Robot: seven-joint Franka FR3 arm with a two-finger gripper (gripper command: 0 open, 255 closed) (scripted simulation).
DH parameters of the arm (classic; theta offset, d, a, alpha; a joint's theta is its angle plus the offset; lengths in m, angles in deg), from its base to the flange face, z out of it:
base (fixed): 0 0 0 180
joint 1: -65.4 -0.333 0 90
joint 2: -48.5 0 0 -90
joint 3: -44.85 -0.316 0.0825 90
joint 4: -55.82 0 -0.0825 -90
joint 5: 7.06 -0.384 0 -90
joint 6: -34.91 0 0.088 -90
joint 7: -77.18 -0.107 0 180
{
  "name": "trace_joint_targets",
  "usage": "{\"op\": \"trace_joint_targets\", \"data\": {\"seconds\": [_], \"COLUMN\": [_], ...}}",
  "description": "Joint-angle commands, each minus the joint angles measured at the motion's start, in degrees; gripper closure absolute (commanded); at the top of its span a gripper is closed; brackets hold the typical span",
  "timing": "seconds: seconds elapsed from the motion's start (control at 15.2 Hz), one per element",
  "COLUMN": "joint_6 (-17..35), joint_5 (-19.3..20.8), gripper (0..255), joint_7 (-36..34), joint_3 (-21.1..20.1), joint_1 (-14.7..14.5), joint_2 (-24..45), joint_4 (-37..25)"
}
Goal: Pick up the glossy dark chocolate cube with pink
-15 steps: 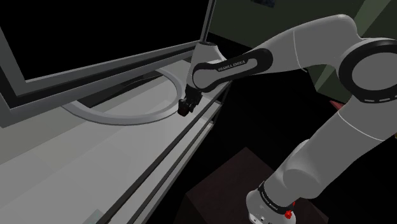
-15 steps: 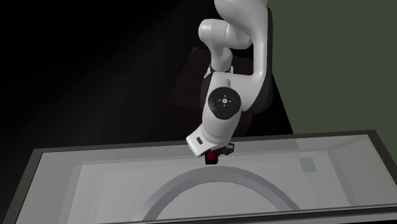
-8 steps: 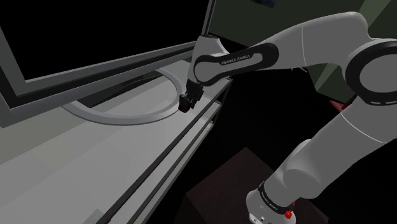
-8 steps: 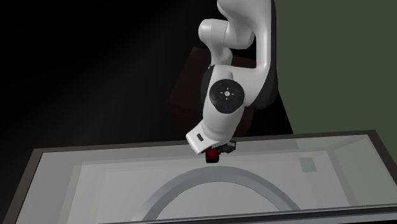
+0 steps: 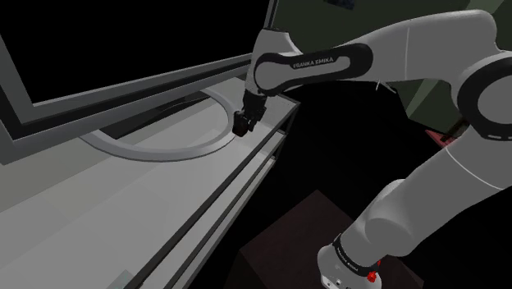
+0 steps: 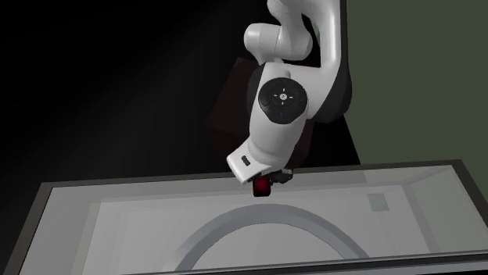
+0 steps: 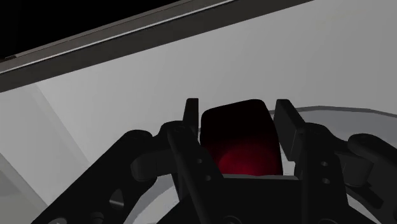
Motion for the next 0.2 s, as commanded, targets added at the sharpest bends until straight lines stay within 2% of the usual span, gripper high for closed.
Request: {"op": "trace_joint_targets", "data": {"seconds": [0.0, 0.13], "joint_6": [-1.6, -1.7], "joint_5": [0.0, 0.0], "gripper": [255, 255], "joint_7": [0.0, 0.0], "joint_3": [0.0, 0.0], "joint_1": [0.0, 0.0], "joint_2": [-0.4, -0.4], "joint_4": [-1.2, -1.3]}}
